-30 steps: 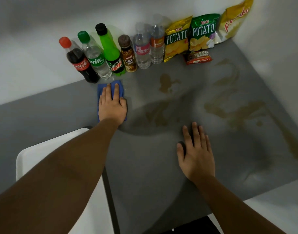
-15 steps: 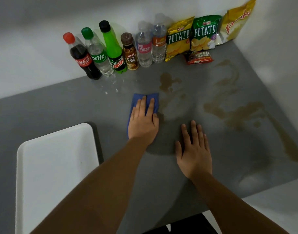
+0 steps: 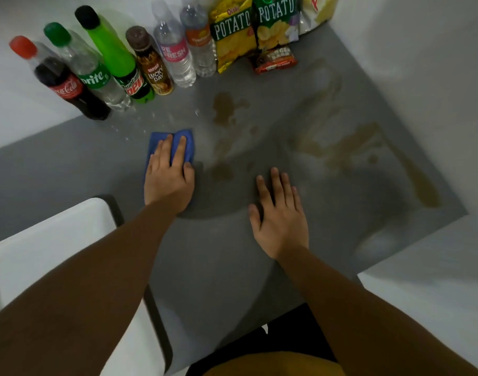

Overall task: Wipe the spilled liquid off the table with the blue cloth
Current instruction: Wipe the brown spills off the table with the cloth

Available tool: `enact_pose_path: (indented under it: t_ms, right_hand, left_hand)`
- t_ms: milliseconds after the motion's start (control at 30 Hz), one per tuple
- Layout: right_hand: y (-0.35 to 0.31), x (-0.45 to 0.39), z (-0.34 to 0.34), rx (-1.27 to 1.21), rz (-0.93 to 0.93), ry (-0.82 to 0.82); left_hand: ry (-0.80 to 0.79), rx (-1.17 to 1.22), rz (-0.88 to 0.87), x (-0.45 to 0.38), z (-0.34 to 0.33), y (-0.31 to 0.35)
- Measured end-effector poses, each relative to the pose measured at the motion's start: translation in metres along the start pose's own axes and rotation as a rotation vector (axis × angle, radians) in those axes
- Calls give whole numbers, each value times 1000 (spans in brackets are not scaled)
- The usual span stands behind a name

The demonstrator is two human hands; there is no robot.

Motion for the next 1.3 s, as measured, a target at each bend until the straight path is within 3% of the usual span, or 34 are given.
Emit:
enact_pose_path:
  t_ms: [267, 533, 867, 1100, 1300]
  right_hand:
    - [0, 0, 1, -23, -5, 2]
    - [2, 2, 0, -18, -8, -63]
    - [3, -2, 5, -160, -23, -191]
    - [45, 0, 12, -79, -102, -174]
    - [45, 1, 7, -10, -83, -127]
  left_hand:
    - [9, 10, 67, -32, -13, 43]
    - [-60, 13, -57, 11, -26, 101]
    - [5, 28, 33, 66, -12, 41]
    - [-19, 4, 105, 25, -17, 26]
    - [5, 24, 111, -29, -15, 55]
Point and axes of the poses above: each hand's wrist, its own x-axis away from the middle knuckle, its own z-axis out of the back of the hand, y = z × x, the point moved 6 cm from there along -x, towards the middle knuckle, and after that the axes turned 14 degrees about z, right-handed, at the moved point
